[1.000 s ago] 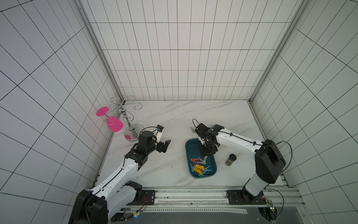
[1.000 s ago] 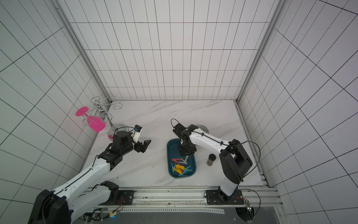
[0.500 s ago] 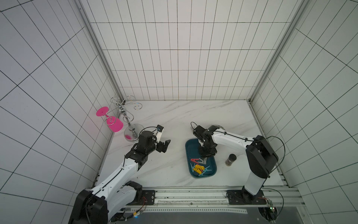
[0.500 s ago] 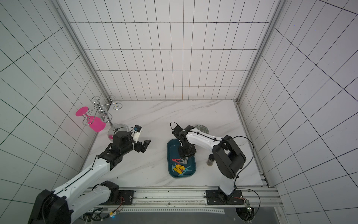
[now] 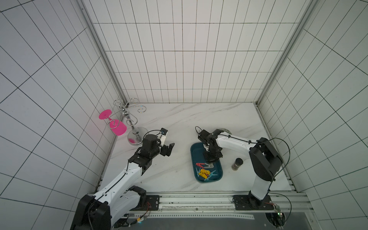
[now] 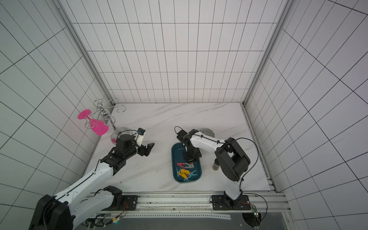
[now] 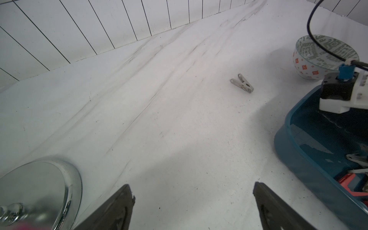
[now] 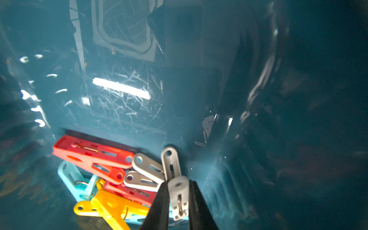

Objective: Take the clothespins out of the storage box
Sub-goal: Pick up the clothespin from the storage box, then place the clothespin at the center of the board.

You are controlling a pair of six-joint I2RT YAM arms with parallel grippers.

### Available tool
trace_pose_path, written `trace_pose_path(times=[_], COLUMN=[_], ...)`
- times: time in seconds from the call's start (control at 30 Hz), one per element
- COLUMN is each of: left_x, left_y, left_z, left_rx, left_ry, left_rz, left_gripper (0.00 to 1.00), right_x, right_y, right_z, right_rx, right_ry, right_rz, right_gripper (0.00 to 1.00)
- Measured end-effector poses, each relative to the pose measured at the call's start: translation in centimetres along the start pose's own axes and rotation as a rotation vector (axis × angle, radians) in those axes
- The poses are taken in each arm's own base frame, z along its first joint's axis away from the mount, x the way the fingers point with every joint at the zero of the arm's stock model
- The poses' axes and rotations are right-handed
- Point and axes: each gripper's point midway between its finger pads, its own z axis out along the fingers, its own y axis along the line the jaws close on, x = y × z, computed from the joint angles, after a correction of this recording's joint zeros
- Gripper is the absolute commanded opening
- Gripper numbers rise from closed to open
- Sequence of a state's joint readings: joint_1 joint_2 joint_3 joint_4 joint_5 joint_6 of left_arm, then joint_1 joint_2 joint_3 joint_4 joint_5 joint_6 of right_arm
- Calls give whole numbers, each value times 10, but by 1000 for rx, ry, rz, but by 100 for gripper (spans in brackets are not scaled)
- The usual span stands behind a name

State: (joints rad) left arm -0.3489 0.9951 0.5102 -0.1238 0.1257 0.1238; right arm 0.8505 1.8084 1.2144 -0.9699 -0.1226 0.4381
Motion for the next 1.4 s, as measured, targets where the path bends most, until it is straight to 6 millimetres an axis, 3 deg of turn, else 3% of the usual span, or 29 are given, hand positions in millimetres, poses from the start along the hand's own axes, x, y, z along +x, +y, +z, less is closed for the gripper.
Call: trace_pose_path(times=[0.17,0.27,0.53,0.73,0.83,0.93,1.13,1.4], left_x=[0,0,0,-1,-2,-3,-6,-4], left_y=[0,0,0,0,0,-2,-4,-5], left_z=[0,0,0,-1,-3,-4,-7,-7], left_rx=[-3,-3,-2,-2,1,8,19,23], left_ry=[0,0,0,-6,-12,-18,-33,-31], left_rz=[0,0,0,1,1,2,4,4], left_gripper=[95,95,95,95,95,95,95,95], right_x=[-3,-12,-70,-114,-138,-157,-184,-215], right_y=[-1,-2,-18,-49,-59,-63,-60,-57], right_z=[-7,-25,-107,-141,-135,-116,-80,-53], right_rx=[-11,-41,-133,-145,-141,-136,-143,-153], right_ry=[-19,-61,-281,-376,-373,-344,-297,-294], right_rz=[-1,3,39,98,122,137,151,174], right_gripper=[13,13,13,14,14,14,15,16])
